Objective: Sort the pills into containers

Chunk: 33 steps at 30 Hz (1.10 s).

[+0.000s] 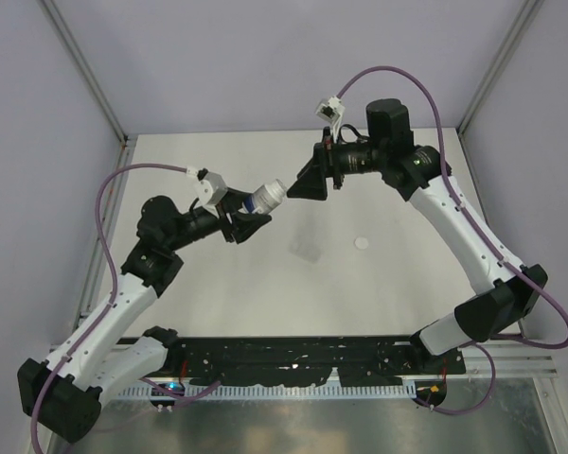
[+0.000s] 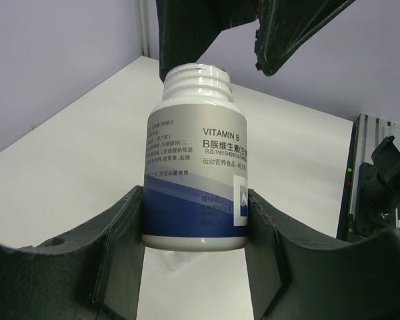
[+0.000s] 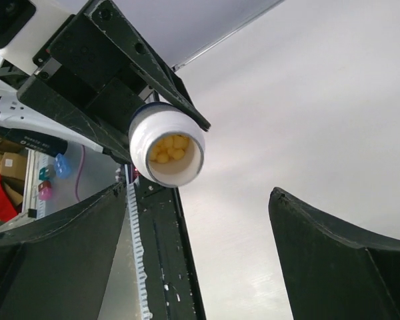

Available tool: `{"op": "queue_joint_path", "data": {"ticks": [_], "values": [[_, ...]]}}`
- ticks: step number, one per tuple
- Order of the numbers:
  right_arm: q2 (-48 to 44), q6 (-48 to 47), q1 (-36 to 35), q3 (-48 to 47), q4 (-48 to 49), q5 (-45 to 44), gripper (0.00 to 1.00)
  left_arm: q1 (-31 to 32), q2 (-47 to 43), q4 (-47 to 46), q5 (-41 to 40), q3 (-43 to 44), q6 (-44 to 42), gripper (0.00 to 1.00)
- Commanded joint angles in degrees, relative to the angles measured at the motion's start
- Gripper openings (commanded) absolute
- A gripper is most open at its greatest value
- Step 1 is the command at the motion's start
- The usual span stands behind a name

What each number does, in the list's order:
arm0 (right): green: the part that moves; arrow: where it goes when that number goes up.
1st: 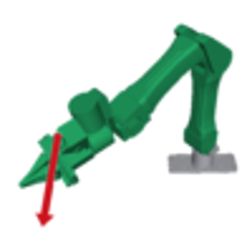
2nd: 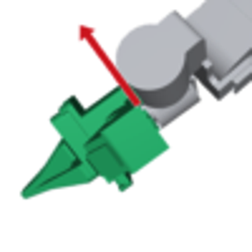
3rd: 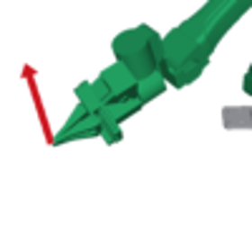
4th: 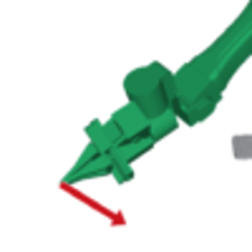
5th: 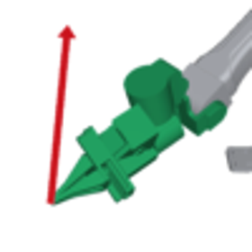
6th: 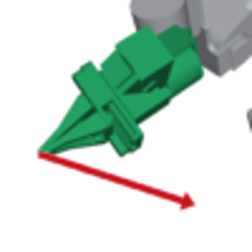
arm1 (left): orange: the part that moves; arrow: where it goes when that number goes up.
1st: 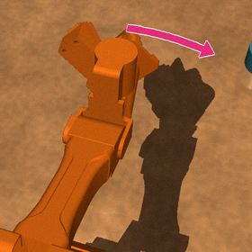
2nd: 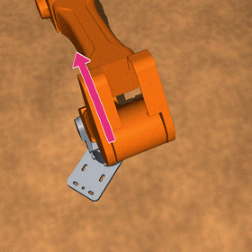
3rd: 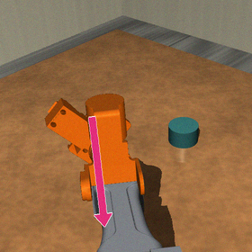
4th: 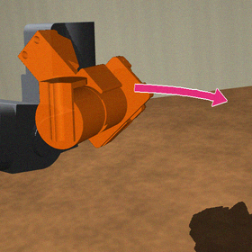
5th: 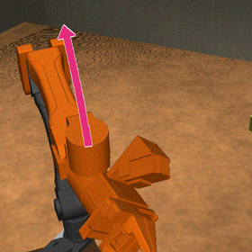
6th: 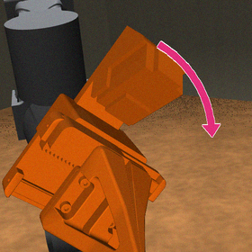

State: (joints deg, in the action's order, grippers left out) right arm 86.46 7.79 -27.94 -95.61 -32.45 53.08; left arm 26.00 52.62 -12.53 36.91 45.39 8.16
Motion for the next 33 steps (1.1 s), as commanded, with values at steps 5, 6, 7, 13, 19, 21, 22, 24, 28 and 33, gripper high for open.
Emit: {"op": "queue_joint_path", "data": {"ticks": [5,6,7,13,19,21,22,24,28,33], "values": [[-6.6,-7.5,3.5,5.4,-1.9,-3.5,0.93,-1.6,-3.0,-0.6,-0.3,-4.7,-4.2,0.00],[-6.7,-7.4,3.7,6.7,-2.1,-3.9,0.93,-1.6,-3.1,-0.7,-0.1,-5.5,-4.6,0.00],[-7.3,-9.4,4.0,7.4,-2.2,-4.7,0.94,-1.6,-3.1,-1.0,0.0,-6.2,-4.8,0.00],[-9.6,-14.6,4.5,14.9,-2.2,-9.8,0.93,-1.6,-2.6,-3.2,1.0,-10.3,-5.5,0.00],[-10.7,-19.1,4.6,22.5,0.0,-17.8,0.93,-1.6,1.2,-4.2,1.7,-12.7,-6.7,0.00],[-10.8,-20.6,4.5,24.8,1.0,-20.7,0.93,-1.6,3.3,-5.3,1.8,-13.5,-6.8,0.00],[-10.5,-21.8,4.6,25.6,1.2,-22.4,0.93,-1.6,4.1,-5.8,1.9,-13.7,-7.0,0.00],[-10.0,-23.3,4.6,27.9,2.1,-23.6,0.92,-1.6,6.0,-6.6,2.5,-13.9,-7.2,0.00],[-7.9,-24.1,4.5,32.0,4.8,-24.7,0.90,-1.6,10.0,-8.0,2.6,-14.1,-7.5,0.00],[-5.4,-23.8,4.6,34.1,7.7,-27.7,0.89,-1.5,15.6,-8.9,2.7,-13.2,-7.5,0.00]]}}
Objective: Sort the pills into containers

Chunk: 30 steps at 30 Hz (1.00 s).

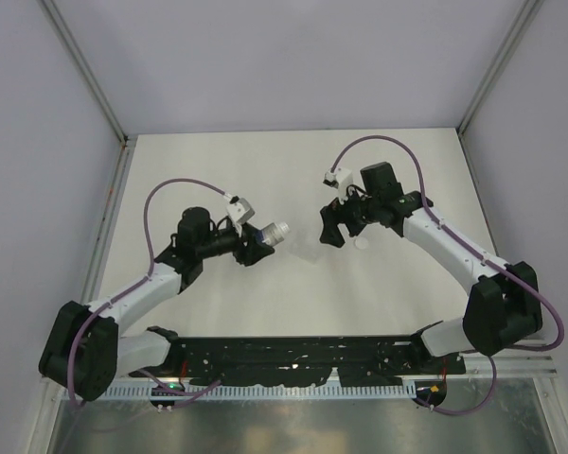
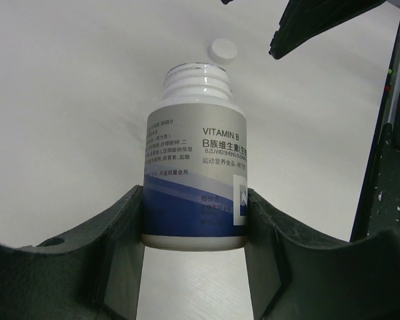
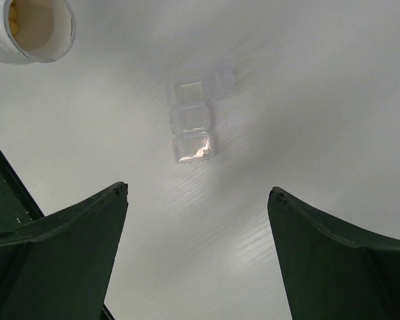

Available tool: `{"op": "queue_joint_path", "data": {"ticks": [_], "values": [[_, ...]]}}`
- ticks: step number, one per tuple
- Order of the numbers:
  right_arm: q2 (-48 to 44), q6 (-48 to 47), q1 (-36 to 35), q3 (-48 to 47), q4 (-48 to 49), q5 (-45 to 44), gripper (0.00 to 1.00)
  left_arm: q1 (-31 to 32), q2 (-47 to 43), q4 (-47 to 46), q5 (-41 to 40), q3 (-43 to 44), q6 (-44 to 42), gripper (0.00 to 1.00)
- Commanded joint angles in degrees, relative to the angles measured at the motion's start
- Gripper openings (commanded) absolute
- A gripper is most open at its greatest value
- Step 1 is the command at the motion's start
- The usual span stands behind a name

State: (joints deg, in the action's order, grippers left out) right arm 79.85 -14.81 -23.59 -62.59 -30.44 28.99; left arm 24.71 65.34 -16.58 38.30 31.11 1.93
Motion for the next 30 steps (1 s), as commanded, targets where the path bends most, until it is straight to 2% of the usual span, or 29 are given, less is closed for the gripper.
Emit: {"op": "queue_joint_path", "data": {"ticks": [1,15,30], "values": [[1.5,-1.2,0.2,1.5,6.0,-3.9,0.89,-0.1,4.3,-4.9,1.3,1.2,-1.3,0.00],[3.6,-1.4,0.9,2.4,7.2,-5.0,0.89,1.8,13.2,-4.4,-1.7,3.6,-1.3,0.00],[2.5,-1.5,2.9,2.7,6.4,-3.1,0.89,3.2,19.4,4.6,-5.3,10.4,-3.6,0.00]]}}
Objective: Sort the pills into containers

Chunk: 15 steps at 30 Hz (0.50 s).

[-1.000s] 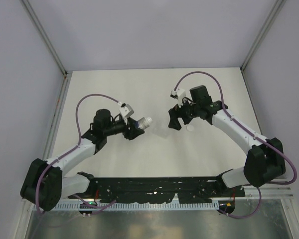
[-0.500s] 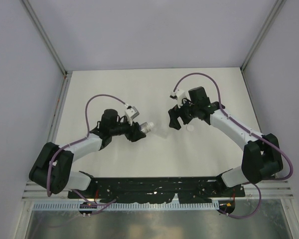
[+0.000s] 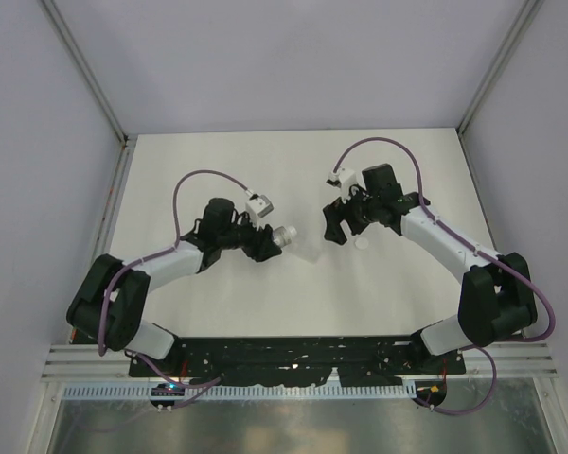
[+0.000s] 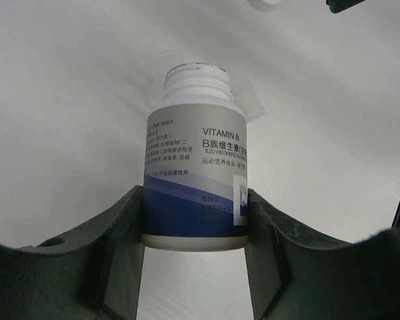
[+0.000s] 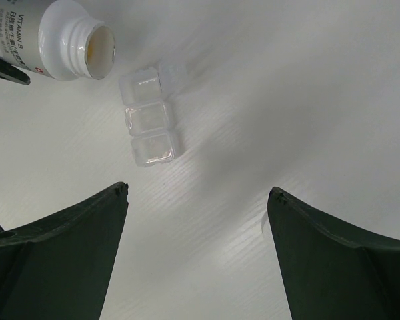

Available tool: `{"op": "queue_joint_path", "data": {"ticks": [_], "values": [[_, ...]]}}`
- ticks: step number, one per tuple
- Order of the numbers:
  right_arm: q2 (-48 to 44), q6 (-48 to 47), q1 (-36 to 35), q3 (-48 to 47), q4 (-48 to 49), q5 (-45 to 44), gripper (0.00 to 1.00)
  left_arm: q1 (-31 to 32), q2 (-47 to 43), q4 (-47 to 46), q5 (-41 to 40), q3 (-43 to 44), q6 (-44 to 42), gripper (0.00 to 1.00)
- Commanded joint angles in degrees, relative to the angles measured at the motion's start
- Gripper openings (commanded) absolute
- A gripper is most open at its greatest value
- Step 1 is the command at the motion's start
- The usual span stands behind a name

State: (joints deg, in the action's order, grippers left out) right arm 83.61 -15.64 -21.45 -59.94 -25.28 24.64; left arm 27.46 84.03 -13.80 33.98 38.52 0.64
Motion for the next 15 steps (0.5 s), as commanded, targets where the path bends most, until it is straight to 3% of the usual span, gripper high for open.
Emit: {"op": "queue_joint_path", "data": {"ticks": [1,15], "values": [[-1.3,-0.6,0.9,0.1,1.3,1.4,0.89,0.5,0.9,2.4,-1.2,3.2,-2.4,0.00],[-1.3,-0.4,2.4,0.2,0.6,3.1,0.89,2.5,4.4,9.1,-4.8,7.0,-3.9,0.00]]}}
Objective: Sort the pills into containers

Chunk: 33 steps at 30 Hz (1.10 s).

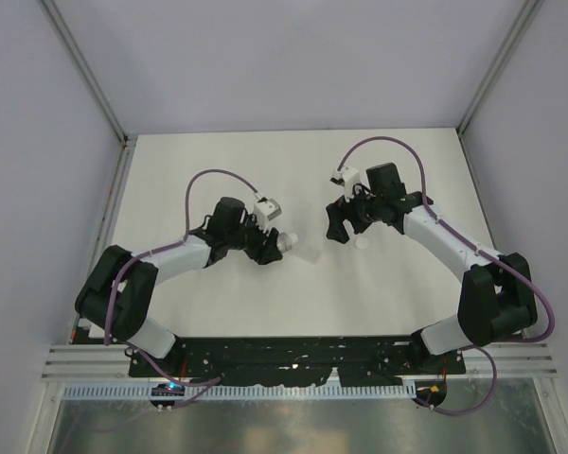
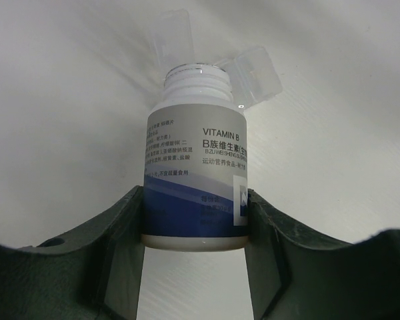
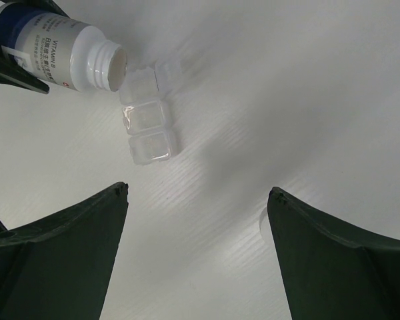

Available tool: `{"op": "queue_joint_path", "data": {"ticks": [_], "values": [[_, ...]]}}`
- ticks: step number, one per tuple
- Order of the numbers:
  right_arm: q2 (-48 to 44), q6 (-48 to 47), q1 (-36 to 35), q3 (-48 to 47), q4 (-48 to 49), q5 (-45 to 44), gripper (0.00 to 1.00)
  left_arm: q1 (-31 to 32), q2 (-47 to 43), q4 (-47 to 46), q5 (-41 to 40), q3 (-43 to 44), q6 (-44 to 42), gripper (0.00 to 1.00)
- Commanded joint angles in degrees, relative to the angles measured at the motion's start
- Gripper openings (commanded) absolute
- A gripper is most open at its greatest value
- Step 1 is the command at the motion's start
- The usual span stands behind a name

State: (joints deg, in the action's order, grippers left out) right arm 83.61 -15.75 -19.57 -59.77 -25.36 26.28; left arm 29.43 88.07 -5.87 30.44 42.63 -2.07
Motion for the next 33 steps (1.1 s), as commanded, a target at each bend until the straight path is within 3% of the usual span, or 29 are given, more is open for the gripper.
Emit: {"op": "queue_joint_path", "data": {"ticks": [1,33], "values": [[-1.3,-0.4,0.7,0.0,0.7,1.7,0.89,0.7,0.4,1.6,-1.3,3.2,-1.4,0.00],[-0.4,0.3,2.2,-0.3,-0.4,4.0,0.89,4.1,3.6,13.6,-6.4,10.1,-4.8,0.00]]}}
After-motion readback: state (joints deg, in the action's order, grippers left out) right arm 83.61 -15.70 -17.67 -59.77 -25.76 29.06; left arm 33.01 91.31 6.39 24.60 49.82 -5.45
